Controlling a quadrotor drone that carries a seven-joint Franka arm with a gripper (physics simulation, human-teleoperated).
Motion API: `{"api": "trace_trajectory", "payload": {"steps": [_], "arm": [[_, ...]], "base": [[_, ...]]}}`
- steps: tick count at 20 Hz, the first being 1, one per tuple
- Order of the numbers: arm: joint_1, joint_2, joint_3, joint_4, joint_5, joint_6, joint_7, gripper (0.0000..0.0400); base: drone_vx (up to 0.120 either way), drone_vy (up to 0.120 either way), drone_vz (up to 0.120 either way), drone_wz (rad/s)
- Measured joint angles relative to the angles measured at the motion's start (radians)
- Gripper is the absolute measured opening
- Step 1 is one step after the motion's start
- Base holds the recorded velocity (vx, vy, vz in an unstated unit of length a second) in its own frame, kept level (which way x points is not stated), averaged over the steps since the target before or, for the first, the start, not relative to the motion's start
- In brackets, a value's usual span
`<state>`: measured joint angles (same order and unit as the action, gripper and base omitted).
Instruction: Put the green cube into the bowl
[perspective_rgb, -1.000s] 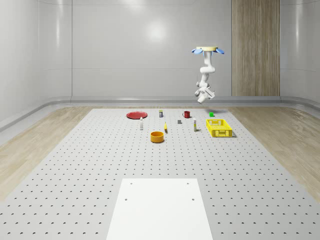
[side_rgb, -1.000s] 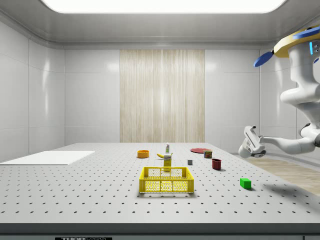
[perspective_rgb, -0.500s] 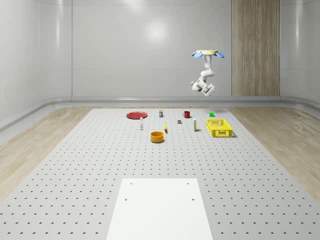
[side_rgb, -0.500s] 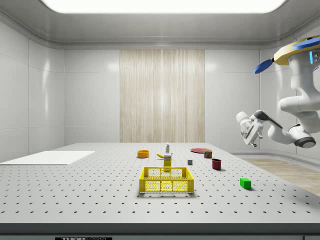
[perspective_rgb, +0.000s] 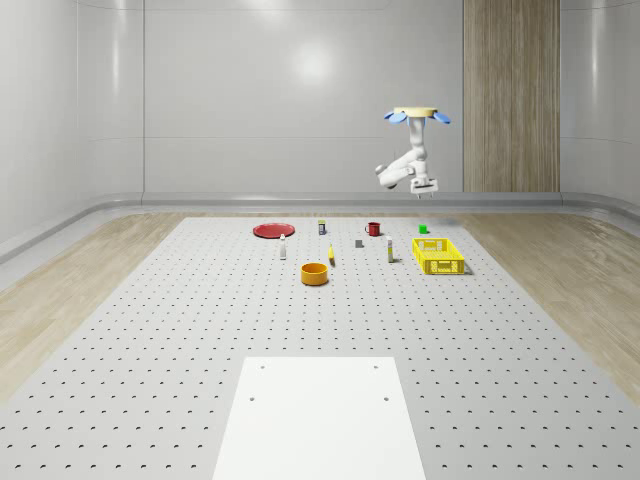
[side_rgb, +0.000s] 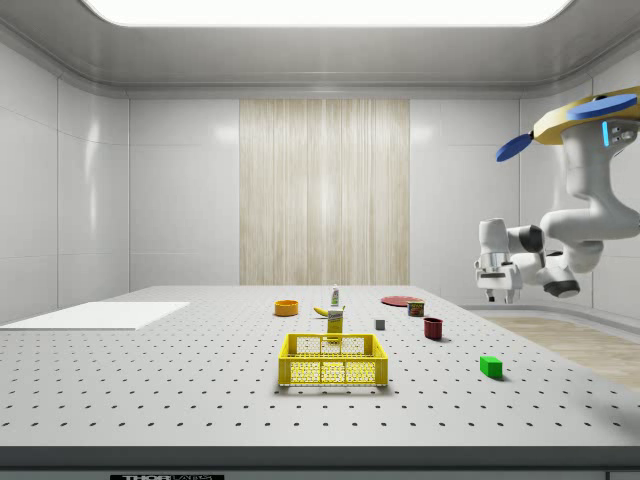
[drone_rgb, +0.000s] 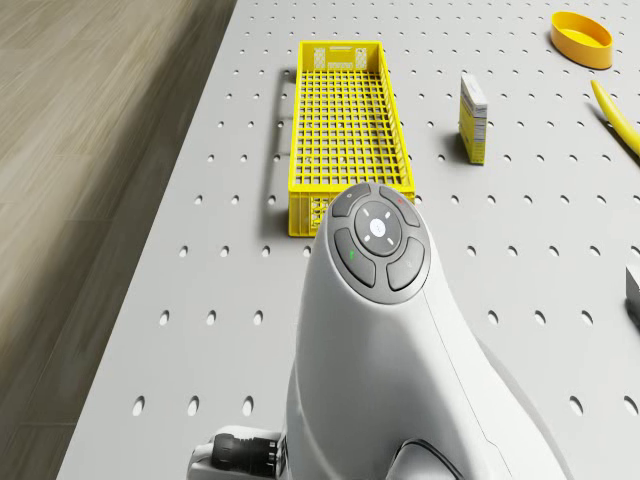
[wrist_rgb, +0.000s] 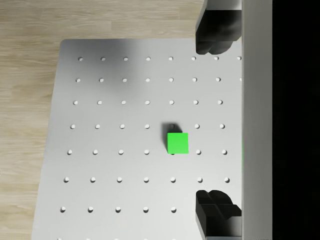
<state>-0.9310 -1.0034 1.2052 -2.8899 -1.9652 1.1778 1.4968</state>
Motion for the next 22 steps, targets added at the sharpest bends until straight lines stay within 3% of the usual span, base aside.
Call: {"api": "trace_trajectory", "payload": {"steps": [5,17,22], "arm": [[-0.065,-0.038,0.033,-0.006,-0.018,-0.013,0.044,0.04],[-0.124,-0.109,0.07,-0.004,0.002,0.022,0.09,0.04],[-0.135,-0.135,0.08,-0.002,0.015,0.044,0.1,0.04]], "base": [[0.0,-0.112,-0.12,0.0],[0.0,0.0,-0.12,0.0],[0.048,0.0,-0.12,0.0]]}}
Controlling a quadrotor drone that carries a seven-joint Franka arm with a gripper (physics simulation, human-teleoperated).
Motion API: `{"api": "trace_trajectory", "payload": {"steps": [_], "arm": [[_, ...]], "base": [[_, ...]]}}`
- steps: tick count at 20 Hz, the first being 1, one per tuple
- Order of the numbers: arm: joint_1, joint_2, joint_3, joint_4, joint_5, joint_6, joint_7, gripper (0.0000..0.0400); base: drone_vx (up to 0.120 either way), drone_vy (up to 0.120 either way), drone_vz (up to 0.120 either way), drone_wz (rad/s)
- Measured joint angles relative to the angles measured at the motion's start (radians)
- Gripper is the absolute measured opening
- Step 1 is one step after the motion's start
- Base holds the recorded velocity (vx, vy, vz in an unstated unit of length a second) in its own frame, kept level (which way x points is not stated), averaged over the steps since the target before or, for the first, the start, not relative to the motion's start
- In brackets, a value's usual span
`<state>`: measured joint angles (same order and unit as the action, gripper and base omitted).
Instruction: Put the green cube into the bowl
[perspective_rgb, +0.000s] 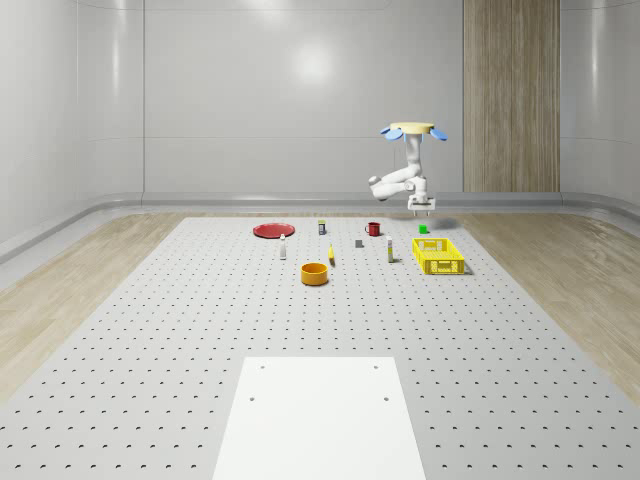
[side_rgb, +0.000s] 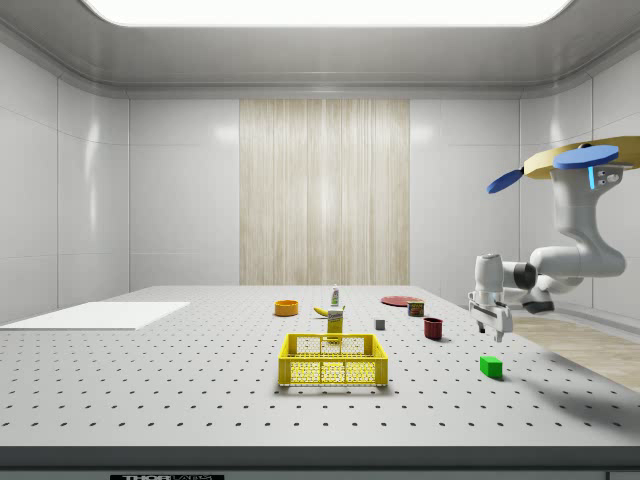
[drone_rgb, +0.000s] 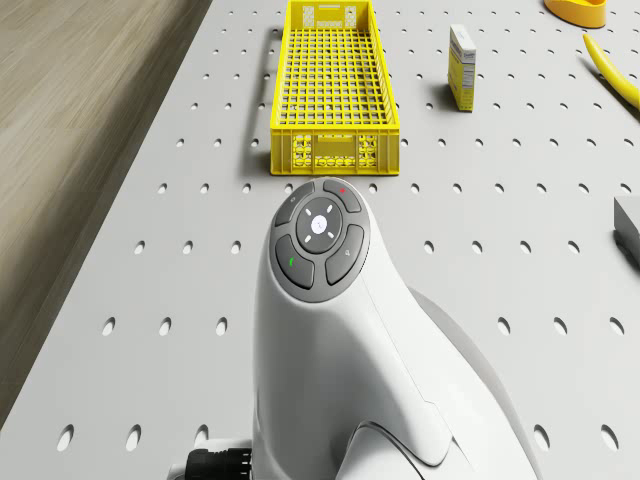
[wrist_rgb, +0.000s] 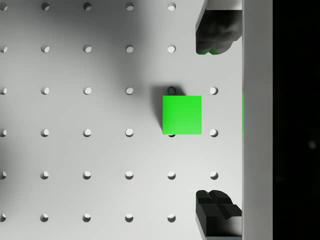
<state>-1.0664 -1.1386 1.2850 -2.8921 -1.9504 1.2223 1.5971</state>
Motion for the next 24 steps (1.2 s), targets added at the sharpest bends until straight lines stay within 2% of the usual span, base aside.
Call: {"api": "trace_trajectory", "payload": {"steps": [7,11,18,24], "arm": [[-0.013,-0.035,0.012,0.003,0.018,0.031,0.012,0.04],[-0.013,-0.063,-0.012,0.007,0.002,0.065,0.012,0.04],[-0.006,-0.116,-0.101,0.029,-0.072,0.147,-0.002,0.04],[-0.001,-0.147,-0.142,0.046,-0.106,0.194,-0.016,0.04]], "base": [[0.0,0.029,-0.114,0.0],[0.0,0.0,0.0,0.0],[0.0,0.0,0.0,0.0],[0.0,0.0,0.0,0.0]]}}
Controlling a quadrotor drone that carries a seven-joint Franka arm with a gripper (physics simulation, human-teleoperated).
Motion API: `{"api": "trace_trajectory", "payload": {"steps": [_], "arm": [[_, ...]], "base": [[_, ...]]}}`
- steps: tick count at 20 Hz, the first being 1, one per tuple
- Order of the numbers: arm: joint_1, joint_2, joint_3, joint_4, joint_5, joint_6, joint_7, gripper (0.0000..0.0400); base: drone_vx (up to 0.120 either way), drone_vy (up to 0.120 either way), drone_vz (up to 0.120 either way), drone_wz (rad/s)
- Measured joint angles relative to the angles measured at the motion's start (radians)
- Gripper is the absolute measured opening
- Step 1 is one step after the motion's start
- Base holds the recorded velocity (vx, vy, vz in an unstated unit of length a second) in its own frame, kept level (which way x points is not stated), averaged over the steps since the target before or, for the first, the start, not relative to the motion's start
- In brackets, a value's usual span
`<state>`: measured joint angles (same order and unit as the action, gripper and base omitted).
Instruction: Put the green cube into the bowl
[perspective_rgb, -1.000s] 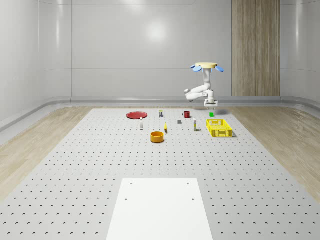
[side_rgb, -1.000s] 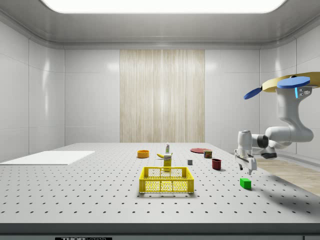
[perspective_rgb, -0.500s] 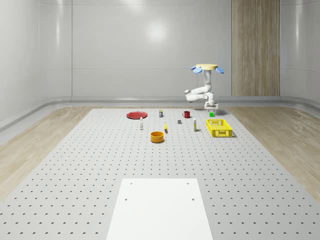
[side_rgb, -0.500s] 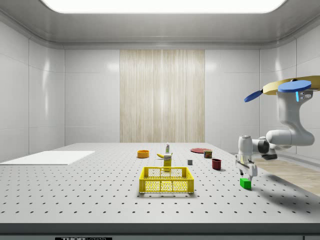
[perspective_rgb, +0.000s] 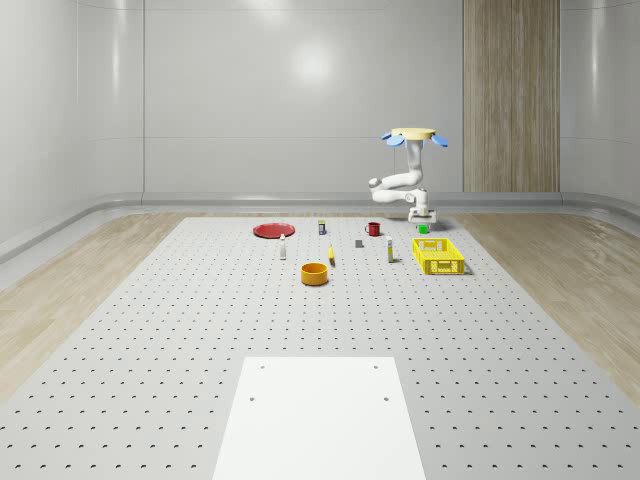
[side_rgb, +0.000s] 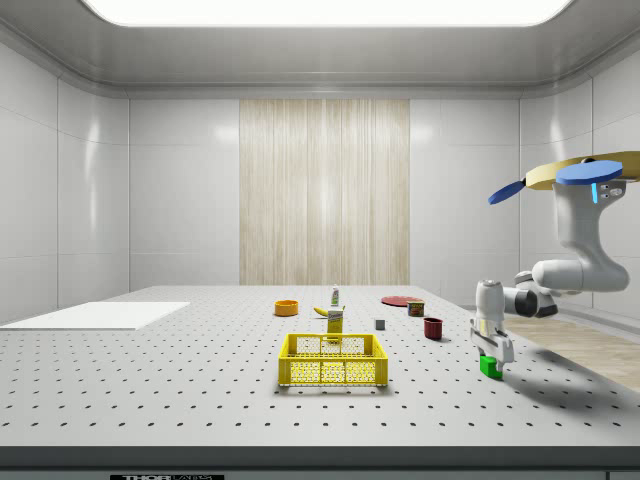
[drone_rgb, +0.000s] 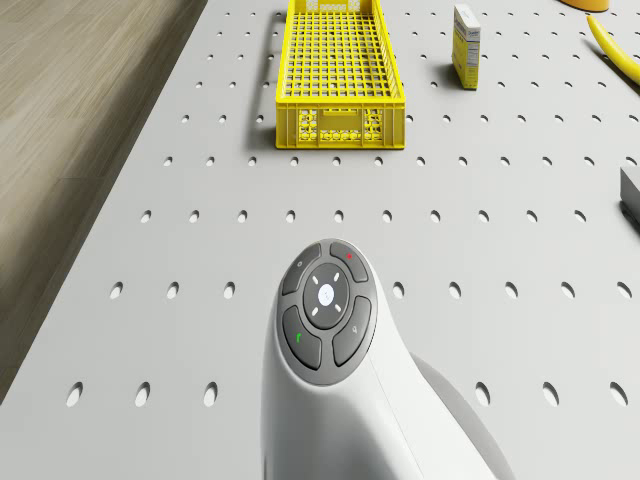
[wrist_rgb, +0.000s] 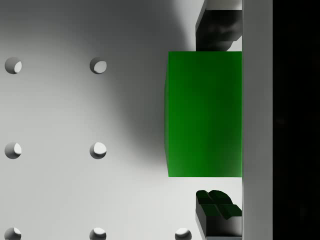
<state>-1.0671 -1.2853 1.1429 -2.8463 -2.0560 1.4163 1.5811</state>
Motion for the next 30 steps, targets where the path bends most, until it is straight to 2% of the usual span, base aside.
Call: {"api": "trace_trajectory", "payload": {"steps": [8,9,12,14,20,24,27,30], "arm": [[-0.031,-0.011,-0.007,0.034,-0.008,0.028,0.003,0.04],[-0.033,-0.013,-0.009,0.036,-0.009,0.032,0.003,0.0388],[-0.039,-0.019,-0.012,0.041,-0.01,0.041,0.005,0.0315],[-0.042,-0.023,-0.012,0.043,-0.011,0.045,0.006,0.0298],[-0.048,-0.033,-0.012,0.045,-0.009,0.055,0.01,0.0279],[-0.05,-0.037,0.017,0.037,0.021,0.047,0.015,0.0261],[-0.052,-0.039,0.053,0.027,0.059,0.036,0.014,0.0253],[-0.055,-0.041,0.081,0.02,0.089,0.03,-0.002,0.025]], "base": [[0.0,0.0,0.0,0.0],[0.0,0.0,0.0,0.0],[0.0,0.0,0.0,0.0],[0.0,0.0,0.0,0.0],[0.0,0.0,0.0,0.0],[0.0,0.0,0.0,0.0],[0.0,0.0,0.107,0.0],[0.12,-0.12,0.12,0.0]]}}
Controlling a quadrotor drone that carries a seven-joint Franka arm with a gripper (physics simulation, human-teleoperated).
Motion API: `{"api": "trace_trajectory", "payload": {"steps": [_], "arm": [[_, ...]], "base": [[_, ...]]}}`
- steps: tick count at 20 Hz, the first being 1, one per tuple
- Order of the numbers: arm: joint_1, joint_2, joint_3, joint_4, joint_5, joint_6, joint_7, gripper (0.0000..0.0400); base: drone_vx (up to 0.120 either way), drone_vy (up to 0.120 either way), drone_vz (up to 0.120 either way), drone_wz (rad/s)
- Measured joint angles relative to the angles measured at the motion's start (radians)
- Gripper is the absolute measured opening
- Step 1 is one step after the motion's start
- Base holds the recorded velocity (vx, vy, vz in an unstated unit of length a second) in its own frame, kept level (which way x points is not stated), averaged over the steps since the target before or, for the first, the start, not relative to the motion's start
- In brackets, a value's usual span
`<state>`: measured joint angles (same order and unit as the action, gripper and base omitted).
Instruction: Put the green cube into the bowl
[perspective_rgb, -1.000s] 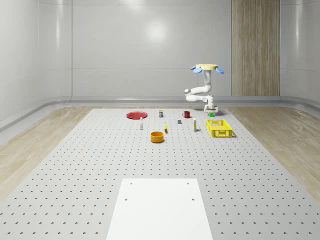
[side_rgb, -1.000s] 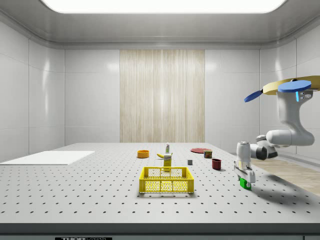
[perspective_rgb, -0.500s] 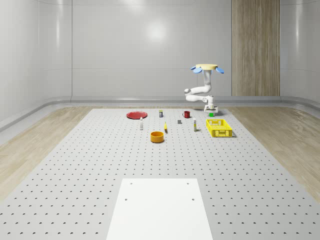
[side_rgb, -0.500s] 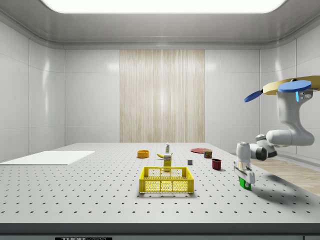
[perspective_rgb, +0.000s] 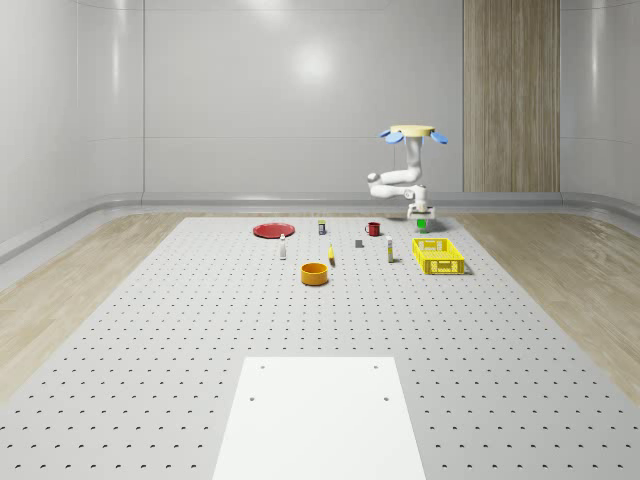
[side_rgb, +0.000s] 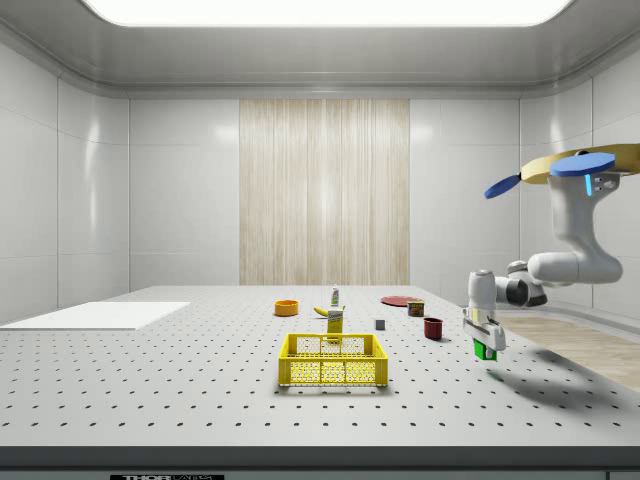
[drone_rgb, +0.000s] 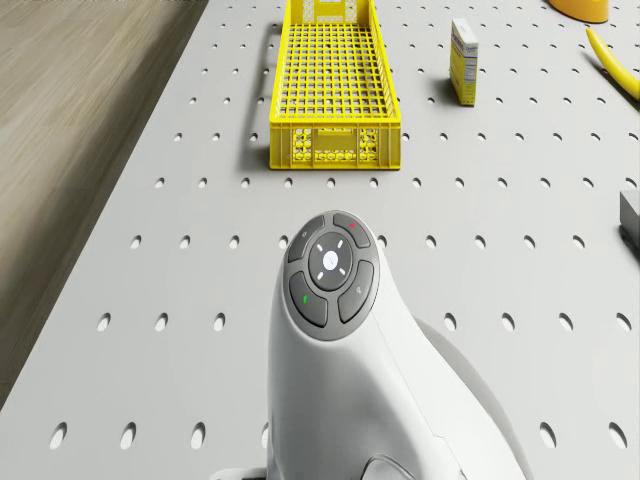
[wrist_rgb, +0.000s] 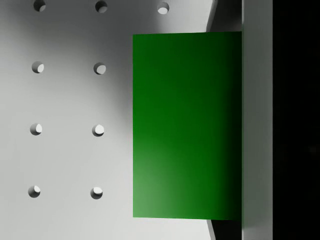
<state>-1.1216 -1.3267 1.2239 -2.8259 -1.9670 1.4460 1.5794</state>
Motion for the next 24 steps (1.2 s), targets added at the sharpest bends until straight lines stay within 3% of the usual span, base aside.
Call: {"api": "trace_trajectory", "payload": {"steps": [13,24], "arm": [[-0.012,-0.029,0.038,-0.004,0.048,0.018,0.018,0.025],[-0.022,-0.057,0.045,-0.003,0.063,0.042,0.022,0.025]], "base": [[0.12,-0.12,0.12,0.0],[0.12,-0.12,0.022,0.0]]}}
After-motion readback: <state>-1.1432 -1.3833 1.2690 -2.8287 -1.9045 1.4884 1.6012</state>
